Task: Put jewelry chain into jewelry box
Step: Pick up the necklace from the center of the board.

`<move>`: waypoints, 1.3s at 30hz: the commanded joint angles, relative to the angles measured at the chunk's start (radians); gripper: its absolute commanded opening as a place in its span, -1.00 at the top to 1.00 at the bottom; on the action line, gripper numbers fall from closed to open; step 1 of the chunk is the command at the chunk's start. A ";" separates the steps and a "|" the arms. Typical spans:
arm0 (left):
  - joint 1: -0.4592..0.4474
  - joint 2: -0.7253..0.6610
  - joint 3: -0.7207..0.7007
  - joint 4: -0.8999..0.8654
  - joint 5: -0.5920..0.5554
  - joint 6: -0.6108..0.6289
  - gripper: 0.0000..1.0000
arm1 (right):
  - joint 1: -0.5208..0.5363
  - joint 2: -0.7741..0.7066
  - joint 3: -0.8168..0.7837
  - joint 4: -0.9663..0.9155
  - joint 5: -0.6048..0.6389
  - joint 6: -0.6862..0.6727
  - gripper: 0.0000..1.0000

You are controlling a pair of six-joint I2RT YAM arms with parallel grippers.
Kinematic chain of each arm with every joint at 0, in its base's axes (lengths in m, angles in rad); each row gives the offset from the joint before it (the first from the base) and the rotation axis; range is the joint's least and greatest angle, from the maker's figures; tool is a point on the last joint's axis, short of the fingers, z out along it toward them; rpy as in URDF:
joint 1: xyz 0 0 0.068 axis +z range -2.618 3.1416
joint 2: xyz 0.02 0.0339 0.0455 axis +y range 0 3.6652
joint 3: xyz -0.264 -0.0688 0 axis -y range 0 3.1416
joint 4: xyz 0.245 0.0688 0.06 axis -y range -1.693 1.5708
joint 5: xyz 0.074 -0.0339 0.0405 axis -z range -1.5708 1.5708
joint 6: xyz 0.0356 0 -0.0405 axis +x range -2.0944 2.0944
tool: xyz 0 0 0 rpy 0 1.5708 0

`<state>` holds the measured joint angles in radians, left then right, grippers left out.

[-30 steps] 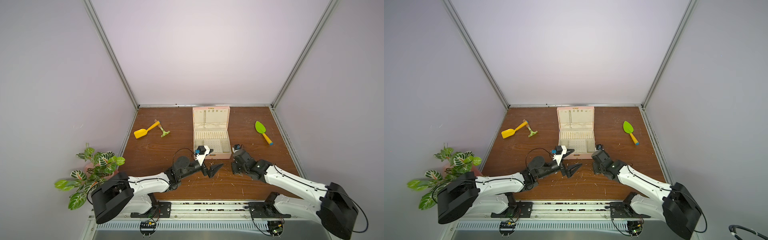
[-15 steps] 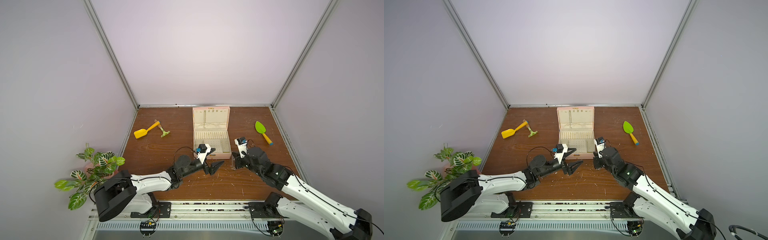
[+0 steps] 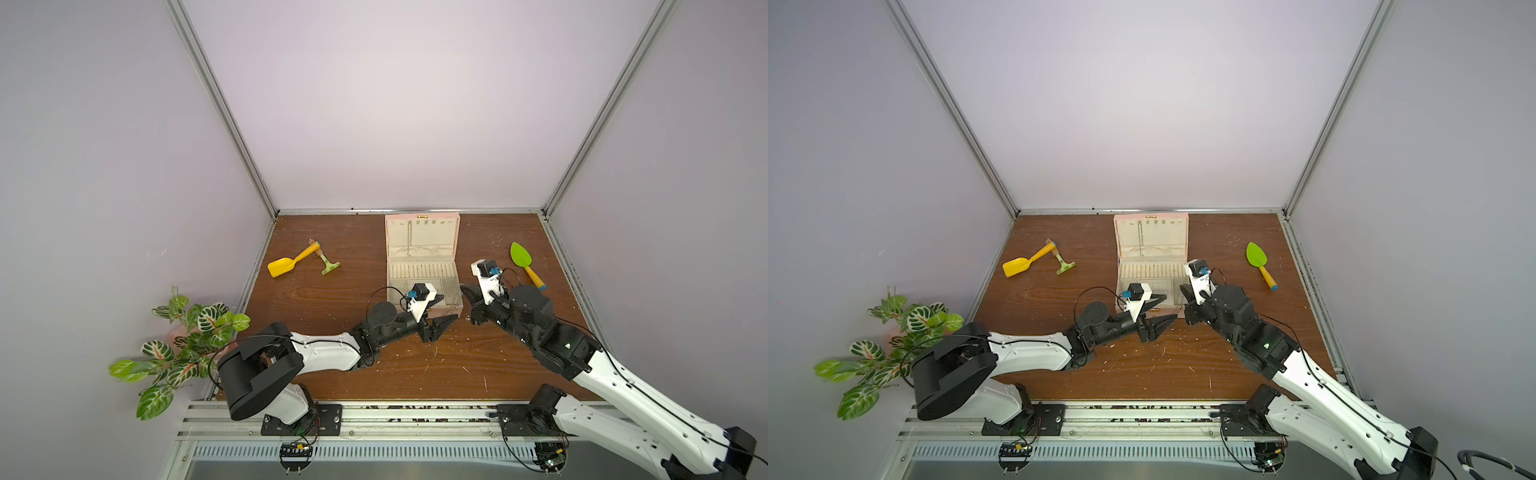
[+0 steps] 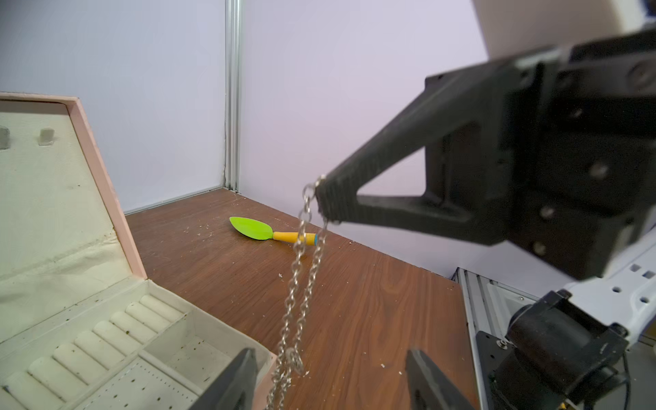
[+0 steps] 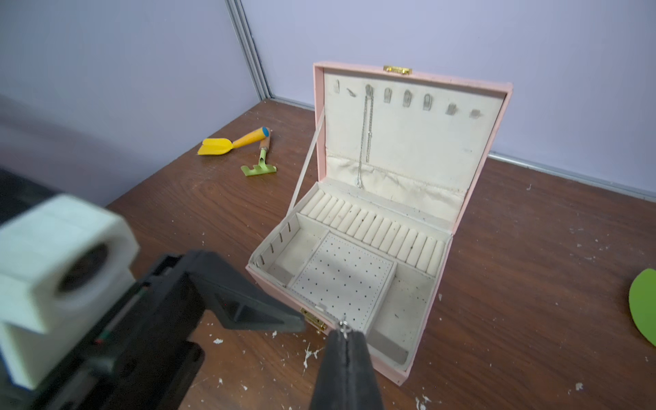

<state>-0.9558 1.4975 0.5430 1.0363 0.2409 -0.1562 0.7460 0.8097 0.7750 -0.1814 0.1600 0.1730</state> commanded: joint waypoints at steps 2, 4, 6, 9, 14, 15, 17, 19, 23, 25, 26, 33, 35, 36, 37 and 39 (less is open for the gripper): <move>-0.009 0.029 0.020 0.059 -0.007 0.027 -0.37 | 0.003 -0.017 0.065 0.079 -0.024 -0.036 1.00; -0.009 0.049 0.025 0.064 -0.002 0.029 -0.35 | 0.003 -0.015 0.083 0.083 -0.028 -0.044 1.00; -0.009 0.073 0.032 0.066 0.010 0.033 -0.32 | 0.002 -0.015 0.101 0.083 -0.030 -0.051 1.00; -0.009 0.108 0.043 0.070 0.008 0.047 -0.28 | 0.002 -0.017 0.128 0.083 -0.034 -0.063 1.00; -0.009 0.152 0.056 0.077 -0.044 0.073 -0.25 | 0.002 -0.017 0.158 0.085 -0.048 -0.075 1.00; -0.009 0.158 0.059 0.078 -0.054 0.077 -0.24 | 0.002 -0.015 0.164 0.086 -0.051 -0.076 1.00; -0.009 0.171 0.065 0.081 -0.067 0.088 -0.22 | 0.003 -0.013 0.171 0.090 -0.057 -0.077 1.00; -0.009 0.184 0.068 0.083 -0.082 0.097 -0.17 | 0.003 -0.013 0.179 0.091 -0.062 -0.079 1.00; -0.009 0.187 0.069 0.099 -0.120 0.095 -0.06 | 0.003 -0.011 0.194 0.091 -0.073 -0.082 1.00; -0.009 0.168 0.069 0.118 -0.107 0.089 -0.02 | 0.003 -0.010 0.197 0.090 -0.068 -0.077 1.00; -0.009 0.160 0.070 0.126 -0.096 0.087 -0.01 | 0.003 -0.009 0.196 0.092 -0.064 -0.074 1.00; -0.011 0.083 0.052 0.139 -0.022 0.071 0.06 | 0.002 0.002 0.178 0.106 -0.046 -0.050 1.00; -0.011 0.055 0.040 0.140 0.012 0.053 0.10 | 0.002 0.008 0.176 0.108 -0.040 -0.042 1.00; -0.013 0.041 0.034 0.140 0.025 0.044 0.13 | 0.003 0.010 0.177 0.108 -0.036 -0.039 1.00; -0.014 0.028 0.028 0.140 0.033 0.035 0.15 | 0.003 0.012 0.178 0.109 -0.033 -0.036 1.00; -0.017 0.000 0.015 0.139 0.044 0.018 0.25 | 0.002 0.016 0.176 0.114 -0.030 -0.030 1.00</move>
<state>-0.9585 1.5299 0.5789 1.1465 0.2348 -0.1089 0.7460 0.8234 0.9314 -0.1181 0.1131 0.1223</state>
